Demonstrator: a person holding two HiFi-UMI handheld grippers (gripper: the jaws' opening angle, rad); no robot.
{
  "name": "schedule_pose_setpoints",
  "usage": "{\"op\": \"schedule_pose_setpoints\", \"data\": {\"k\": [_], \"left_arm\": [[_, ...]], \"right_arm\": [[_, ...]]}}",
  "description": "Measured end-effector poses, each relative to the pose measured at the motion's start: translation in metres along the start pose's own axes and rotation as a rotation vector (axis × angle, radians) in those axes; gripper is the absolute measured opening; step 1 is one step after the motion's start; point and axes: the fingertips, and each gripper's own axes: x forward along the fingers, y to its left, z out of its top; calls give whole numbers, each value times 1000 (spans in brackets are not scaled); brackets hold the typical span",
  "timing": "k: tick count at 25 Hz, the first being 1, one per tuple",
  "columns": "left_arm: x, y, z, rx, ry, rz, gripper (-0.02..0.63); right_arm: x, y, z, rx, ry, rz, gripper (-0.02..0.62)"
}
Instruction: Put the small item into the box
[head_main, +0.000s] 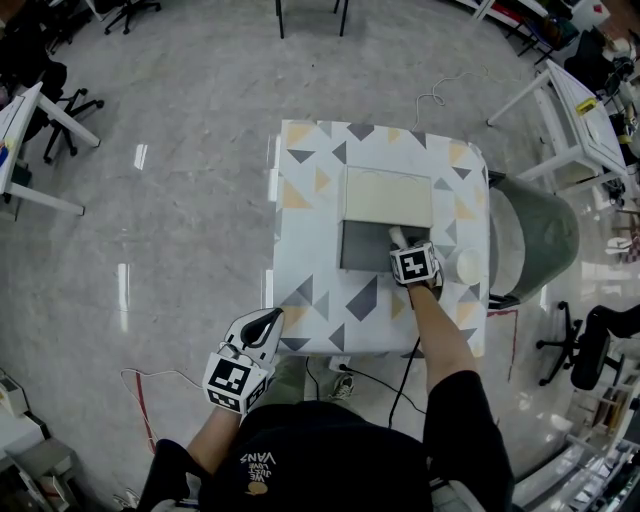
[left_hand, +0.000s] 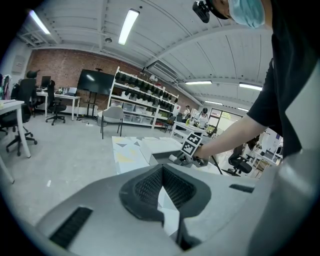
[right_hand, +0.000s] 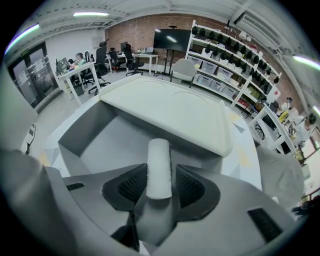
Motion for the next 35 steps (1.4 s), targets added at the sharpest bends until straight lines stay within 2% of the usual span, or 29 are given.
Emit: {"op": "schedule_pose_setpoints", "data": {"k": [6, 11, 15, 17, 22, 27, 35], "left_arm": [[2, -5, 3, 8, -4, -5, 6], [3, -14, 11, 23, -12, -13, 6], [3, -28, 18, 42, -28, -24, 6], [3, -36, 20, 49, -35, -30, 6], [1, -60, 23, 75, -43, -43, 6], [-2, -86, 26, 97, -62, -45, 6], [-11, -133, 31, 137, -99, -51, 6]], "right_arm": [[-8, -4, 2, 42, -29, -4, 173], [-29, -8, 13, 71, -139, -22, 164], [-56, -20, 17, 95, -252, -76, 41], [-69, -23, 16, 108, -298, -82, 5], [-103, -22, 7, 119, -373, -56, 1], [-153, -10, -5, 154, -497, -15, 0], [-239, 8, -45, 166, -647, 39, 0]]}}
